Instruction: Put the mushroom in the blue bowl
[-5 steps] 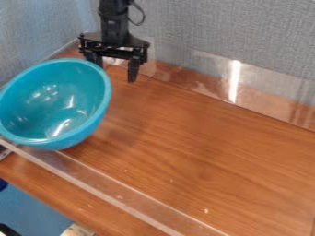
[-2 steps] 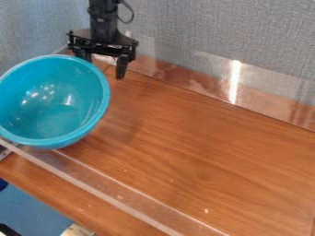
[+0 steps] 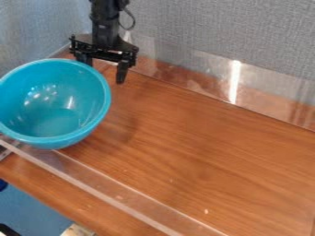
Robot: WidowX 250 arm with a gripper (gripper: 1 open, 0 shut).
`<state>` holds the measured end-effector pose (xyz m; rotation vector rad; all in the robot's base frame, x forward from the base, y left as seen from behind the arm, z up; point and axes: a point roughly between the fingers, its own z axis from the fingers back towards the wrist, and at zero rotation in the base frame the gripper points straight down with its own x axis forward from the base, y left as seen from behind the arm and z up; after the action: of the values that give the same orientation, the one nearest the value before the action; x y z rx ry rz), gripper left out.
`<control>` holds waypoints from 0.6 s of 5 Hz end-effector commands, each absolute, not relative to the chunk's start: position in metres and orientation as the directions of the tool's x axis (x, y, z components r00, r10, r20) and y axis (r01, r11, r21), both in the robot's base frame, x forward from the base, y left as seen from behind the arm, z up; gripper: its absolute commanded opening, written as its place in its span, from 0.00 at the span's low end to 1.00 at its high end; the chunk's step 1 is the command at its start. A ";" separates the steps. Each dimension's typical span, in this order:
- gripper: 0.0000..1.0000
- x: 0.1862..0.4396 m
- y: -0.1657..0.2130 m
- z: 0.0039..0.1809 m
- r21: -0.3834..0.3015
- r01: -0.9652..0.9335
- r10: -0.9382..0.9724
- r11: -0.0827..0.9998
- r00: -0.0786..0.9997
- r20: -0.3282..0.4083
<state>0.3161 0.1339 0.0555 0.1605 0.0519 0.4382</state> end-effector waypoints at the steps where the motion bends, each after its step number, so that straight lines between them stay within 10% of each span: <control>1: 1.00 0.272 0.162 0.035 0.197 -0.609 0.635 0.768 0.764 -0.112; 2: 0.00 0.269 0.163 0.043 0.187 -0.618 0.641 0.764 0.760 -0.105; 3: 0.00 0.268 0.162 0.047 0.183 -0.614 0.636 0.768 0.765 -0.103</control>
<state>0.2663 0.1532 0.0268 0.1325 0.2281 0.6585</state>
